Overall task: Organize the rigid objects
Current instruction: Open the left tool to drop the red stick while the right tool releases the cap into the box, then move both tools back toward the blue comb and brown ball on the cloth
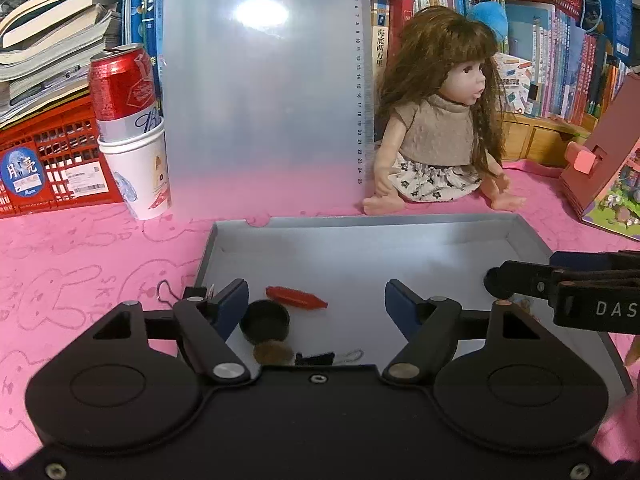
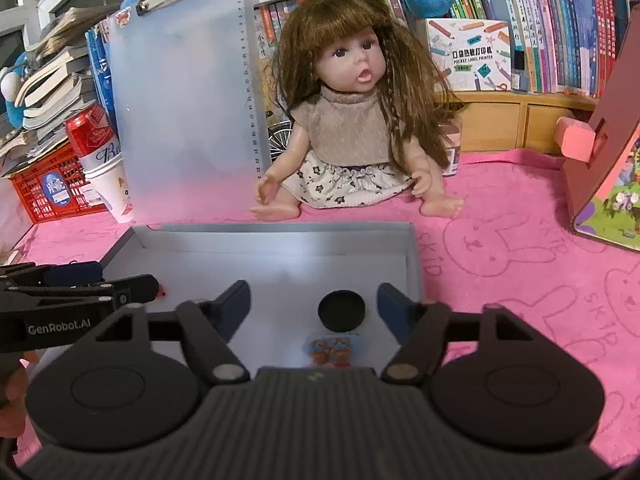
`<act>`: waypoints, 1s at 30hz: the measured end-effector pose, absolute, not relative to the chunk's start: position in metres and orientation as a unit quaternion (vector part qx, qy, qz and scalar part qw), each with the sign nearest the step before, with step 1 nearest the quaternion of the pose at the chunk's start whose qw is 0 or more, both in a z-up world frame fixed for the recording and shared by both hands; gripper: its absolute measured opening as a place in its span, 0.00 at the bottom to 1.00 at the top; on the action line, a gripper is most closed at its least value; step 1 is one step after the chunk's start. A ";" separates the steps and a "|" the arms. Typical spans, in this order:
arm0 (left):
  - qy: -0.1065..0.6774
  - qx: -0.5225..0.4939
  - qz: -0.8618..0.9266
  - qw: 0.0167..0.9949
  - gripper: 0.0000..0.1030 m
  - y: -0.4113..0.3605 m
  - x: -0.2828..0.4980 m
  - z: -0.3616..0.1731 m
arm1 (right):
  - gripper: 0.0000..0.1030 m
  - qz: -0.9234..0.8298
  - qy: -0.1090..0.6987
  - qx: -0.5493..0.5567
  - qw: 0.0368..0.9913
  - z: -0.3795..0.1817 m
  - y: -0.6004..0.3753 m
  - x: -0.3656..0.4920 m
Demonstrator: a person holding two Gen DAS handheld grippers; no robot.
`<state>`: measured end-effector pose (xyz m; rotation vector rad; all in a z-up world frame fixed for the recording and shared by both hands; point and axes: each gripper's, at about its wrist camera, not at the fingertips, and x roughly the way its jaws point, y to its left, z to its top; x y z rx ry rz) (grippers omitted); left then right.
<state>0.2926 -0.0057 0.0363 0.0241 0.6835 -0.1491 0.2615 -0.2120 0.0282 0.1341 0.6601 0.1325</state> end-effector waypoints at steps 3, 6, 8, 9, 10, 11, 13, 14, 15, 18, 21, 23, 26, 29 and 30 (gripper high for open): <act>0.334 0.015 -0.082 0.939 0.72 -0.004 0.280 0.040 | 0.83 0.074 0.321 0.064 0.942 0.032 -0.212 0.252; 0.326 0.021 -0.096 0.940 0.74 -0.002 0.264 0.044 | 0.84 0.086 0.312 0.057 0.945 0.036 -0.212 0.240; 0.321 0.023 -0.103 0.941 0.75 -0.002 0.253 0.046 | 0.84 0.094 0.305 0.055 0.946 0.039 -0.213 0.231; 0.321 0.025 -0.109 0.940 0.75 -0.002 0.247 0.047 | 0.85 0.100 0.301 0.054 0.947 0.041 -0.213 0.226; 0.321 0.025 -0.113 0.940 0.76 -0.003 0.241 0.048 | 0.85 0.104 0.297 0.053 0.948 0.042 -0.213 0.221; 0.323 0.026 -0.117 0.939 0.76 -0.003 0.236 0.049 | 0.85 0.109 0.292 0.050 0.949 0.044 -0.213 0.215; 0.324 0.028 -0.125 0.937 0.76 -0.004 0.224 0.049 | 0.86 0.116 0.283 0.044 0.951 0.046 -0.212 0.204; 0.322 0.027 -0.131 0.937 0.76 -0.004 0.217 0.050 | 0.86 0.120 0.279 0.041 0.952 0.047 -0.212 0.198; 0.320 0.027 -0.136 0.937 0.76 -0.004 0.212 0.050 | 0.87 0.124 0.276 0.037 0.952 0.047 -0.211 0.193; 0.320 0.028 -0.146 0.936 0.76 -0.005 0.194 0.050 | 0.87 0.136 0.266 0.023 0.954 0.048 -0.209 0.176; 0.323 0.026 -0.159 0.933 0.76 -0.005 0.175 0.049 | 0.87 0.152 0.256 0.000 0.955 0.047 -0.206 0.158; 0.321 0.024 -0.166 0.932 0.76 -0.006 0.163 0.049 | 0.87 0.161 0.251 -0.014 0.955 0.046 -0.204 0.146; 0.319 0.019 -0.175 0.931 0.77 -0.006 0.146 0.047 | 0.87 0.169 0.250 -0.026 0.953 0.043 -0.204 0.132; 0.314 0.028 -0.187 0.931 0.77 -0.007 0.128 0.043 | 0.87 0.173 0.251 -0.029 0.952 0.037 -0.208 0.116; 0.311 0.034 -0.192 0.930 0.77 -0.008 0.122 0.042 | 0.87 0.173 0.251 -0.030 0.952 0.034 -0.210 0.111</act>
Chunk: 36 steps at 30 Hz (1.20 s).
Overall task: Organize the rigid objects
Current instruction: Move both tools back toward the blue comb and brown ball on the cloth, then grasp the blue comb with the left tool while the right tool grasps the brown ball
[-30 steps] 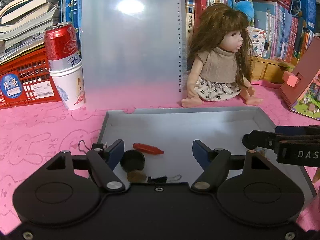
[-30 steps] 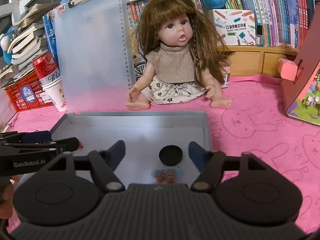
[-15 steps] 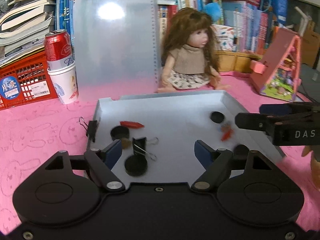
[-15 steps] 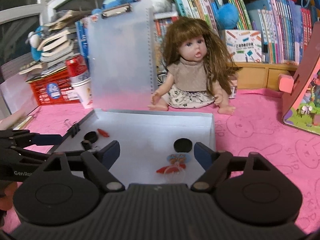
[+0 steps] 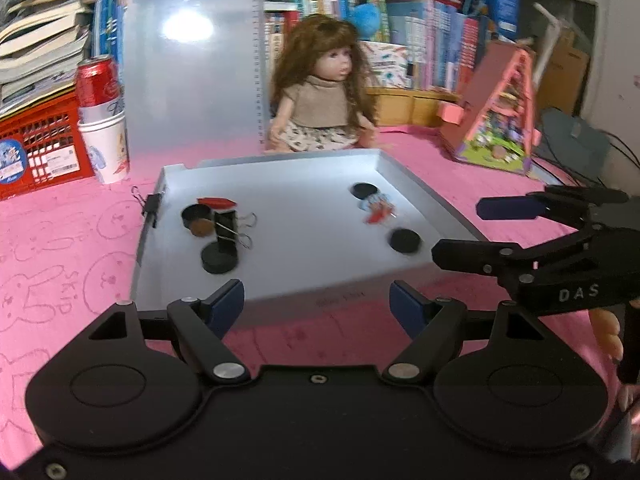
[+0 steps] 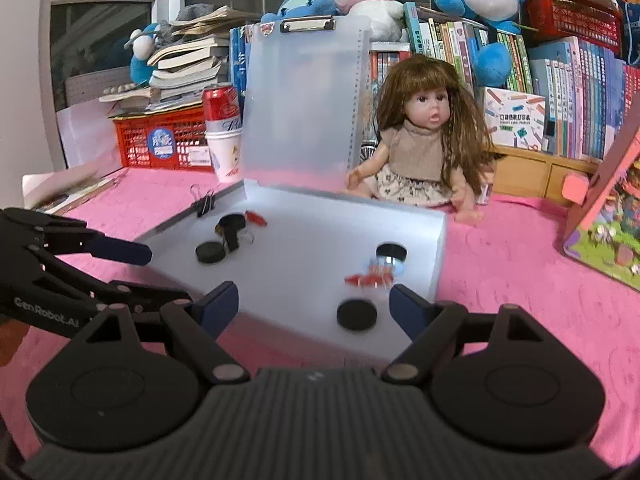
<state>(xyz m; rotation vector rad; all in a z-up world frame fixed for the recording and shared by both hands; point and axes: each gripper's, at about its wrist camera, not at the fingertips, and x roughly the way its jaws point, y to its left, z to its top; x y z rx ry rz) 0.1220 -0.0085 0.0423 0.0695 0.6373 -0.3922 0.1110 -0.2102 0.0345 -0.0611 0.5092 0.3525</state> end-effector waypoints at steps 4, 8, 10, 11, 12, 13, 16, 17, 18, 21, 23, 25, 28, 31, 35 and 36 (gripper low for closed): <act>0.306 0.050 -0.211 0.927 0.77 -0.014 0.099 0.038 | 0.87 0.168 0.252 -0.037 0.952 0.025 -0.218 0.095; 0.314 0.052 -0.232 0.919 0.76 -0.018 0.080 0.030 | 0.87 0.166 0.259 -0.037 0.951 0.018 -0.225 0.085; 0.318 0.054 -0.247 0.914 0.72 -0.021 0.071 0.026 | 0.87 0.167 0.263 -0.033 0.950 0.015 -0.228 0.082; 0.319 0.055 -0.252 0.912 0.71 -0.023 0.066 0.024 | 0.87 0.168 0.264 -0.032 0.949 0.014 -0.229 0.080; 0.322 0.058 -0.258 0.909 0.68 -0.024 0.063 0.022 | 0.87 0.169 0.265 -0.033 0.949 0.013 -0.229 0.079; 0.324 0.061 -0.263 0.906 0.64 -0.027 0.061 0.020 | 0.87 0.169 0.266 -0.034 0.948 0.012 -0.229 0.078; 0.329 0.066 -0.270 0.903 0.57 -0.032 0.057 0.016 | 0.87 0.174 0.266 -0.035 0.948 0.010 -0.229 0.074; 0.330 0.064 -0.269 0.903 0.56 -0.033 0.057 0.015 | 0.86 0.176 0.264 -0.035 0.948 0.009 -0.228 0.072; 0.331 0.062 -0.266 0.903 0.53 -0.034 0.057 0.014 | 0.86 0.178 0.263 -0.035 0.947 0.009 -0.227 0.071; 0.323 0.073 -0.251 0.910 0.43 -0.036 0.059 0.010 | 0.82 0.187 0.262 -0.039 0.946 0.008 -0.225 0.067; 0.330 0.073 -0.243 0.909 0.34 -0.037 0.063 0.007 | 0.80 0.195 0.263 -0.041 0.944 0.008 -0.223 0.064; 0.331 0.063 -0.240 0.911 0.34 -0.034 0.065 0.007 | 0.78 0.203 0.264 -0.044 0.942 0.007 -0.221 0.061; 0.319 0.070 -0.224 0.918 0.34 -0.031 0.066 0.009 | 0.76 0.212 0.264 -0.048 0.939 0.004 -0.217 0.058; 0.319 0.068 -0.210 0.922 0.34 -0.025 0.068 0.011 | 0.71 0.210 0.263 -0.057 0.940 0.002 -0.210 0.056; 0.320 0.064 -0.192 0.926 0.34 -0.017 0.069 0.012 | 0.67 0.215 0.256 -0.067 0.940 0.000 -0.202 0.053; 0.319 0.065 -0.188 0.927 0.34 -0.015 0.069 0.012 | 0.66 0.218 0.254 -0.067 0.940 -0.001 -0.200 0.052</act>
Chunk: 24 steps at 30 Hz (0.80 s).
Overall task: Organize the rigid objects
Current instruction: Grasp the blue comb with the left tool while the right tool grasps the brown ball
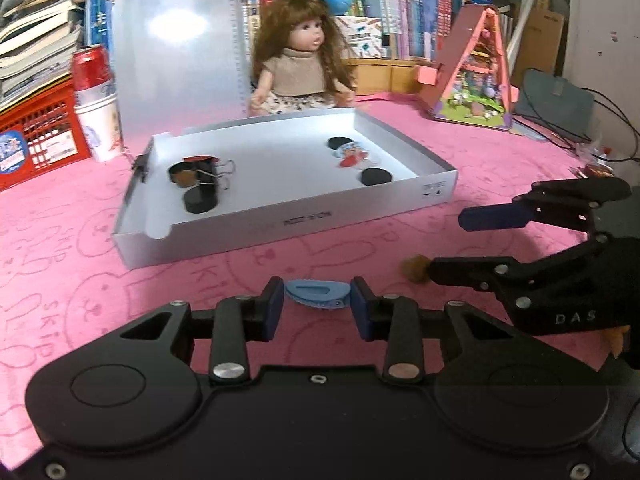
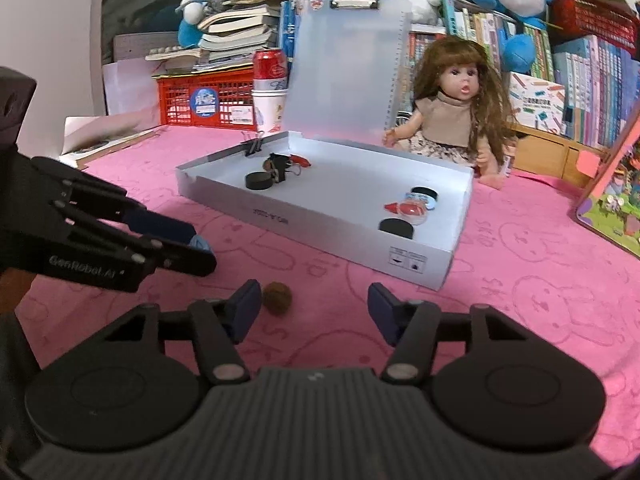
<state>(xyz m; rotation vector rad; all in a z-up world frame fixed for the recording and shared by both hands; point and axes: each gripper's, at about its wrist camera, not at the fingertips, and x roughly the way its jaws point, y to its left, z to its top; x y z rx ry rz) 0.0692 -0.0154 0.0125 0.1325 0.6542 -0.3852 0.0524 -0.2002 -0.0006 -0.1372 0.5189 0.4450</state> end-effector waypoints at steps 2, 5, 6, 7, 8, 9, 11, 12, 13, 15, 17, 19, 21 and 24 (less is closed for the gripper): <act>0.317 0.065 -0.184 0.928 0.34 -0.013 0.068 0.012 | 0.64 0.225 0.255 -0.067 0.938 -0.002 -0.197 0.052; 0.314 0.069 -0.180 0.930 0.34 -0.013 0.064 0.009 | 0.54 0.229 0.260 -0.069 0.935 -0.005 -0.191 0.053; 0.315 0.069 -0.179 0.930 0.34 -0.013 0.064 0.007 | 0.53 0.230 0.262 -0.073 0.934 -0.006 -0.188 0.053; 0.315 0.069 -0.177 0.930 0.34 -0.013 0.063 0.006 | 0.50 0.231 0.263 -0.075 0.934 -0.008 -0.186 0.053; 0.316 0.069 -0.176 0.930 0.34 -0.013 0.063 0.005 | 0.48 0.233 0.263 -0.077 0.933 -0.009 -0.184 0.053; 0.315 0.069 -0.176 0.930 0.34 -0.012 0.062 0.004 | 0.48 0.235 0.262 -0.076 0.933 -0.011 -0.182 0.053; 0.312 0.065 -0.174 0.932 0.35 -0.012 0.061 0.003 | 0.48 0.237 0.260 -0.076 0.933 -0.013 -0.180 0.053; 0.312 0.063 -0.173 0.932 0.35 -0.012 0.061 0.002 | 0.48 0.239 0.260 -0.078 0.932 -0.014 -0.179 0.053; 0.313 0.060 -0.173 0.932 0.37 -0.012 0.060 0.000 | 0.48 0.239 0.260 -0.078 0.932 -0.014 -0.178 0.052; 0.309 0.059 -0.169 0.934 0.37 -0.012 0.058 -0.004 | 0.48 0.239 0.259 -0.082 0.932 -0.015 -0.176 0.052; 0.301 0.064 -0.167 0.937 0.37 -0.013 0.055 -0.005 | 0.47 0.240 0.258 -0.088 0.932 -0.015 -0.175 0.051; 0.300 0.061 -0.167 0.937 0.37 -0.013 0.055 -0.006 | 0.47 0.239 0.257 -0.091 0.932 -0.015 -0.174 0.050; 0.301 0.058 -0.167 0.937 0.37 -0.012 0.055 -0.006 | 0.47 0.239 0.257 -0.089 0.932 -0.015 -0.174 0.050; 0.299 0.059 -0.167 0.938 0.37 -0.012 0.055 -0.006 | 0.47 0.237 0.259 -0.088 0.932 -0.015 -0.174 0.050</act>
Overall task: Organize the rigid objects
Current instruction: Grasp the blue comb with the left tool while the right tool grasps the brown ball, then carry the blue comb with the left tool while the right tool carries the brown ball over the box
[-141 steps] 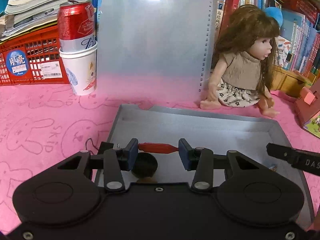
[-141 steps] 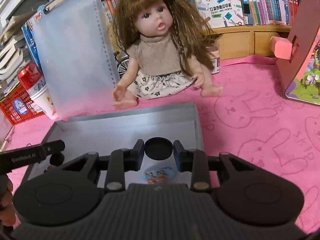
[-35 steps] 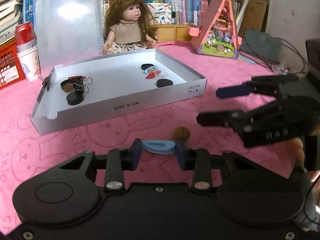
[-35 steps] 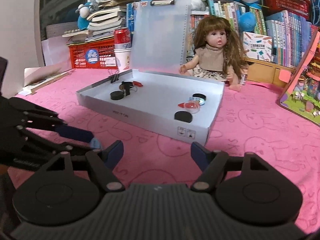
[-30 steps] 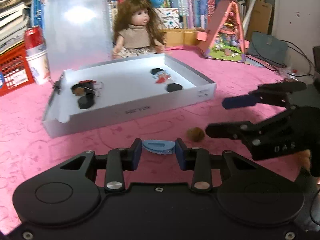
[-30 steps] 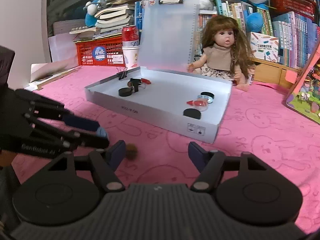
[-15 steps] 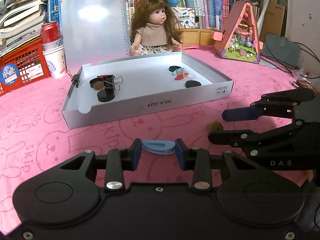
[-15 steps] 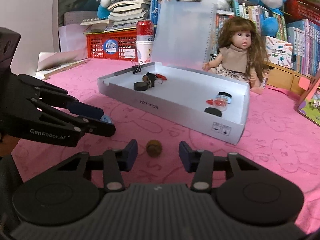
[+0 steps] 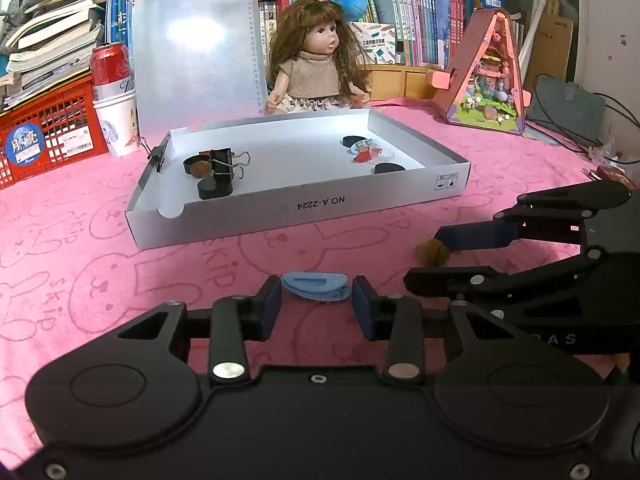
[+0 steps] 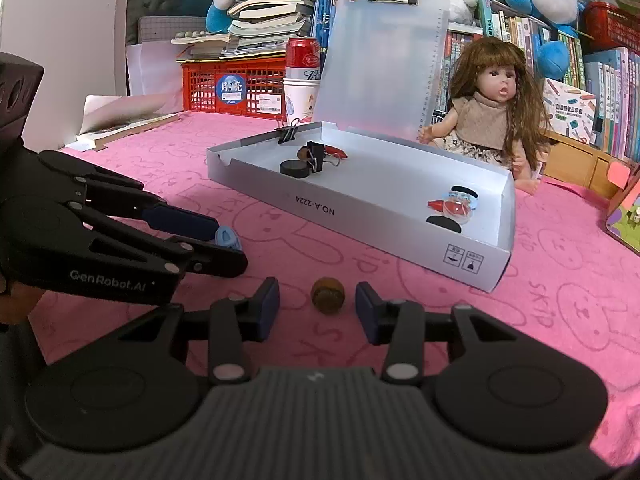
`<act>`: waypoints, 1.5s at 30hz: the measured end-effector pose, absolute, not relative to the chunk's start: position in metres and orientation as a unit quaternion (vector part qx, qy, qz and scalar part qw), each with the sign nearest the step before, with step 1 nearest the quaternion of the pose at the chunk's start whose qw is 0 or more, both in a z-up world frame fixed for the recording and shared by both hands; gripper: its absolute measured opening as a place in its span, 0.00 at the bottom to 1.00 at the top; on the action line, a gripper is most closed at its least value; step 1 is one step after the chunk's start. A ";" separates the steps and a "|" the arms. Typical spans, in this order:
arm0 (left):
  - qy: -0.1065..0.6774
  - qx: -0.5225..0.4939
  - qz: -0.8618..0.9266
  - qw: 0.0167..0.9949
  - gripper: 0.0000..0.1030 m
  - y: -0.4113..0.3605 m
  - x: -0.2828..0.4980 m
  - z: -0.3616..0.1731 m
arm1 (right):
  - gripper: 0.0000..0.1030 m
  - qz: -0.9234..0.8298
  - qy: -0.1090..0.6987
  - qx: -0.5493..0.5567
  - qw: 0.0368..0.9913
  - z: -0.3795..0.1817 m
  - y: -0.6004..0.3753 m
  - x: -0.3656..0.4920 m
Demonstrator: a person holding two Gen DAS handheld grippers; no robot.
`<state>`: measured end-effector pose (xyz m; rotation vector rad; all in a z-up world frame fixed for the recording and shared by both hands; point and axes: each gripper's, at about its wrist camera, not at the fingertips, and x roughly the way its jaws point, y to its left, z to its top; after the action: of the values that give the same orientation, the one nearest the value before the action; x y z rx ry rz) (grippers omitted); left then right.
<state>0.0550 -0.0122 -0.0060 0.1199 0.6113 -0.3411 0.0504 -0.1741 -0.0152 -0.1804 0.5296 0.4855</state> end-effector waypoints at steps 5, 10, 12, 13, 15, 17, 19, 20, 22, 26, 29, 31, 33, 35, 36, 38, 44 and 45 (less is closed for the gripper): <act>0.302 0.050 -0.163 0.938 0.37 -0.012 0.056 -0.005 | 0.45 0.235 0.257 -0.093 0.933 -0.015 -0.173 0.049; 0.304 0.029 -0.150 0.940 0.37 -0.012 0.058 -0.004 | 0.33 0.213 0.256 -0.078 0.940 -0.013 -0.173 0.046; 0.303 0.027 -0.145 0.942 0.37 -0.013 0.058 -0.004 | 0.31 0.198 0.248 -0.079 0.945 -0.012 -0.173 0.043; 0.302 0.025 -0.142 0.942 0.37 -0.013 0.059 -0.004 | 0.30 0.192 0.244 -0.080 0.947 -0.012 -0.173 0.043; 0.298 0.018 -0.139 0.944 0.37 -0.014 0.059 -0.004 | 0.28 0.182 0.241 -0.076 0.950 -0.011 -0.175 0.042; 0.288 0.015 -0.140 0.947 0.37 -0.015 0.057 -0.002 | 0.25 0.177 0.240 -0.072 0.952 -0.010 -0.176 0.042; 0.279 0.019 -0.139 0.950 0.37 -0.018 0.055 -0.001 | 0.25 0.173 0.241 -0.071 0.952 -0.010 -0.176 0.042; 0.275 0.021 -0.139 0.951 0.37 -0.019 0.054 0.000 | 0.25 0.172 0.242 -0.070 0.952 -0.010 -0.176 0.042; 0.269 0.028 -0.142 0.952 0.38 -0.021 0.053 0.000 | 0.25 0.171 0.243 -0.067 0.952 -0.010 -0.176 0.043; 0.270 0.041 -0.141 0.952 0.38 -0.023 0.051 -0.001 | 0.32 0.173 0.247 -0.061 0.951 -0.010 -0.175 0.046; 0.273 0.048 -0.142 0.950 0.39 -0.022 0.050 -0.003 | 0.33 0.175 0.249 -0.062 0.951 -0.010 -0.174 0.048; 0.272 0.052 -0.145 0.950 0.41 -0.020 0.049 -0.003 | 0.33 0.177 0.252 -0.062 0.949 -0.010 -0.173 0.050; 0.274 0.056 -0.149 0.948 0.43 -0.019 0.048 -0.003 | 0.33 0.178 0.258 -0.060 0.948 -0.011 -0.172 0.052; 0.275 0.060 -0.153 0.947 0.43 -0.018 0.047 -0.002 | 0.35 0.177 0.269 -0.055 0.945 -0.013 -0.172 0.055; 0.275 0.062 -0.154 0.947 0.44 -0.017 0.046 -0.002 | 0.36 0.177 0.272 -0.050 0.945 -0.013 -0.173 0.056; 0.272 0.066 -0.154 0.948 0.44 -0.015 0.045 -0.002 | 0.25 0.176 0.273 -0.043 0.945 -0.013 -0.174 0.057; 0.293 0.053 -0.189 0.936 0.45 -0.010 0.057 -0.003 | 0.22 0.171 0.271 -0.041 0.946 -0.012 -0.175 0.055; 0.297 0.050 -0.192 0.934 0.44 -0.009 0.060 -0.003 | 0.22 0.170 0.270 -0.042 0.947 -0.012 -0.175 0.054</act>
<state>0.0595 -0.0090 -0.0035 0.1031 0.6079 -0.3930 0.0542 -0.1751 -0.0118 -0.0864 0.5502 0.3463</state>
